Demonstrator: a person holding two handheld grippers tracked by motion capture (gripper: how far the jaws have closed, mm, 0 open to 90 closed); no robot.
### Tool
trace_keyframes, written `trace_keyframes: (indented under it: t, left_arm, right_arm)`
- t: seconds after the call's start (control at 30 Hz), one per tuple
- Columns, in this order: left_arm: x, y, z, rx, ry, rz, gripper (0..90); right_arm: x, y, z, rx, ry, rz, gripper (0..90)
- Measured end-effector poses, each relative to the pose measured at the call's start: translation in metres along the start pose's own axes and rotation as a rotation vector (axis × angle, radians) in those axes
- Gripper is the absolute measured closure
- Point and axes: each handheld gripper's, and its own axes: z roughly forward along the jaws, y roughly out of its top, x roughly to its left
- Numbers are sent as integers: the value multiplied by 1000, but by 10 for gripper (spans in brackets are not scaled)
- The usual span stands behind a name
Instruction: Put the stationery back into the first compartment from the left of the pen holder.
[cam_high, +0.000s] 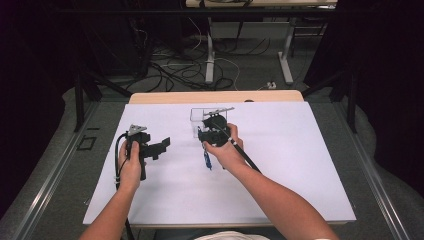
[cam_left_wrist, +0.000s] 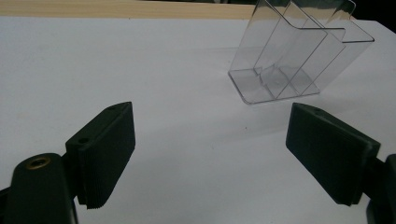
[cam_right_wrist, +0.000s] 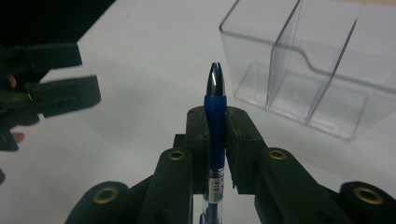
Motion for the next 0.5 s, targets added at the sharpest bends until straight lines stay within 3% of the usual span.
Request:
trace_keyframes:
  t: [0.17, 0.5]
  left_arm:
    - [2, -1, 1, -3, 4, -2, 157]
    - [3, 0, -2, -13, 6, -5, 157]
  right_arm:
    - [1, 19, -7, -100, -15, -42, 801]
    - [1, 50, -20, -220, -34, -58, 801]
